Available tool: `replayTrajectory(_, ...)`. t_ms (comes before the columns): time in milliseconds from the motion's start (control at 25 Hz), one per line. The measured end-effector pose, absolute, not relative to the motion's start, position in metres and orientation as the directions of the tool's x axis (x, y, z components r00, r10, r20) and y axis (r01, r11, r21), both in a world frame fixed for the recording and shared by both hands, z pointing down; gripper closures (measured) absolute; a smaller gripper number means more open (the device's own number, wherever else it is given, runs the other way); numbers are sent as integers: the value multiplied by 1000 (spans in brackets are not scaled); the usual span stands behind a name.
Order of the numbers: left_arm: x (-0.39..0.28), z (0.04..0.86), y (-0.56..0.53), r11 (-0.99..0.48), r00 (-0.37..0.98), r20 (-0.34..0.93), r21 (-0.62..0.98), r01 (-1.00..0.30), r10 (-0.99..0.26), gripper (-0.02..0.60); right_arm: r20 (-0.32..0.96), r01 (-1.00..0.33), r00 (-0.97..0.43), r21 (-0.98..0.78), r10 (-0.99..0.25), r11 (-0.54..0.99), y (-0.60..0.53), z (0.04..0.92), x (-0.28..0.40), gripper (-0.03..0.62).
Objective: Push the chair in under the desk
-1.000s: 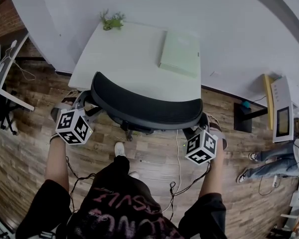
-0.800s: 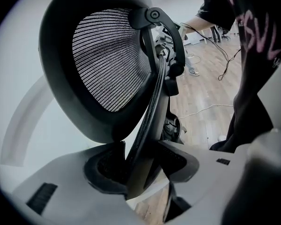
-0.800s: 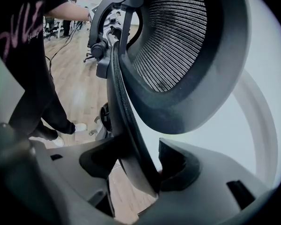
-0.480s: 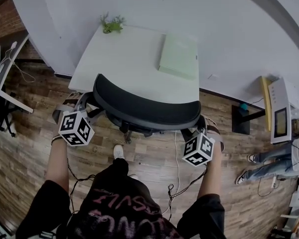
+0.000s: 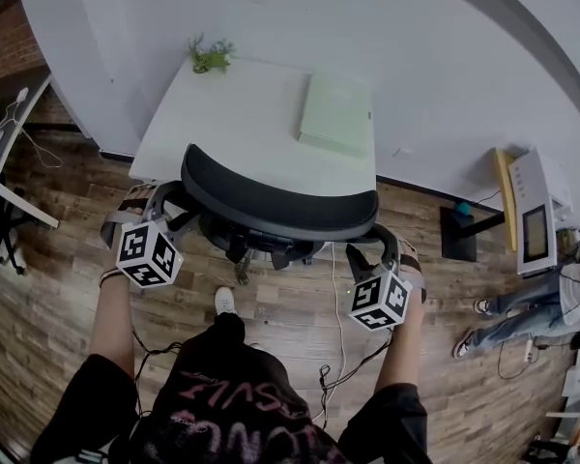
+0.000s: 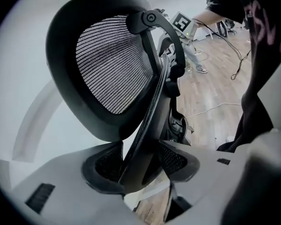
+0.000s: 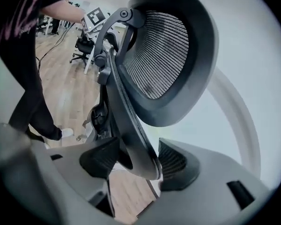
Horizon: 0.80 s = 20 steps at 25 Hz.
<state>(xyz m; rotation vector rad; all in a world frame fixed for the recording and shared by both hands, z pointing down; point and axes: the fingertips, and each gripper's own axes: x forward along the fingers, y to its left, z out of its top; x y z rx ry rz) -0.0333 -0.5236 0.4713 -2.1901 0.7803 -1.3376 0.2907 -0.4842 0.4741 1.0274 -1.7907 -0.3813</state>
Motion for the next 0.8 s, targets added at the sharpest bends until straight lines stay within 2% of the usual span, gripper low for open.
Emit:
replayTrajectory(320, -39, 447, -513, -686, 405, 558, -638, -349, -724, 342, 515, -572, -143, 654, -845, 495, -468, 452, 288, 329)
replayTrajectory(440, -41, 444, -506, -673, 403, 540, -622, -400, -739, 362, 484, -634, -154, 620, -861, 462, -459, 448, 284, 333)
replayTrajectory(600, -41, 437, -495, -650, 413, 502, -601, -466, -760, 373, 429, -708, -166, 574, -888, 410, -448, 440, 277, 395)
replayTrajectory(680, -42, 430, -492, -629, 418, 470, -582, -515, -777, 395, 402, -756, -173, 532, -899, 383, -443, 436, 274, 410)
replayTrajectory(800, -42, 419, -486, -601, 428, 422, -550, -580, -799, 438, 344, -812, -177, 478, -922, 334, -436, 425, 272, 468)
